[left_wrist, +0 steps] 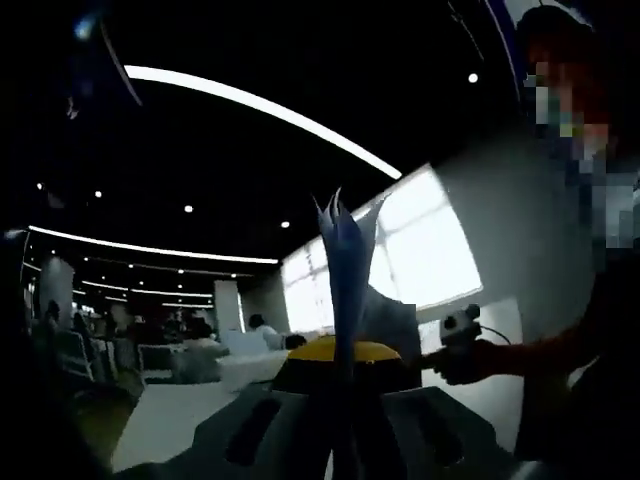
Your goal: Organize the stack of printing papers by aligning and flattening the scattered papers on the table
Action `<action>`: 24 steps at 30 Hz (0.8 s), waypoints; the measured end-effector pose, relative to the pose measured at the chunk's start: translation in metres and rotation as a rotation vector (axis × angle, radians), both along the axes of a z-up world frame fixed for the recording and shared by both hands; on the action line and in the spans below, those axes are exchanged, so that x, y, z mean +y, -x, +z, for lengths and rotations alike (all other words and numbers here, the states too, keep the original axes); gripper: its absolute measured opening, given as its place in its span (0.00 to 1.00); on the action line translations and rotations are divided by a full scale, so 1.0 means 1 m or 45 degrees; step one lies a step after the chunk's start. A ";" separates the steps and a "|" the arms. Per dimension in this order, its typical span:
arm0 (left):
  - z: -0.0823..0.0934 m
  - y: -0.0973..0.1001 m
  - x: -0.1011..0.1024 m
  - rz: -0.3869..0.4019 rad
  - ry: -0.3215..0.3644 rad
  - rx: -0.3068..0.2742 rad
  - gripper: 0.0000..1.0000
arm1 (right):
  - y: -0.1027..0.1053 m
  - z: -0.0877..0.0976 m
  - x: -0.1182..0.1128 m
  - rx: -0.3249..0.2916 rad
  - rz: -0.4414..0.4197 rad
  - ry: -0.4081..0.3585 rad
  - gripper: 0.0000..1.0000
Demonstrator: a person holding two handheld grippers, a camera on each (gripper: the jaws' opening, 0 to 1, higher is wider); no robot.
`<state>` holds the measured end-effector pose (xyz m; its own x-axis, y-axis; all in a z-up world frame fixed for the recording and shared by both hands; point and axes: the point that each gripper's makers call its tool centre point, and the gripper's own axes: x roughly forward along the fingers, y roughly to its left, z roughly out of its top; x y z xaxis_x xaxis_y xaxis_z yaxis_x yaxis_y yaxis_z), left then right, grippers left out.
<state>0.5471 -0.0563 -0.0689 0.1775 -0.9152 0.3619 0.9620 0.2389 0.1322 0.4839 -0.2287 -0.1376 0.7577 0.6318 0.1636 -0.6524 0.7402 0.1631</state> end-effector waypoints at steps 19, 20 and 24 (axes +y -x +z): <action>-0.107 -0.020 -0.029 0.096 -0.165 0.219 0.23 | -0.003 -0.042 0.002 -0.020 -0.225 0.428 0.16; -0.106 -0.020 -0.028 0.100 -0.167 0.218 0.23 | -0.003 -0.041 -0.001 -0.009 -0.227 0.406 0.17; -0.107 -0.017 -0.027 0.084 -0.172 0.218 0.22 | -0.001 -0.041 -0.008 0.003 -0.232 0.369 0.12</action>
<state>0.5637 -0.0829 -0.1757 0.2871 -0.9376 0.1961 0.9560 0.2934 0.0031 0.4850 -0.2368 -0.1787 0.8626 0.5058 -0.0052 -0.5049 0.8603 -0.0699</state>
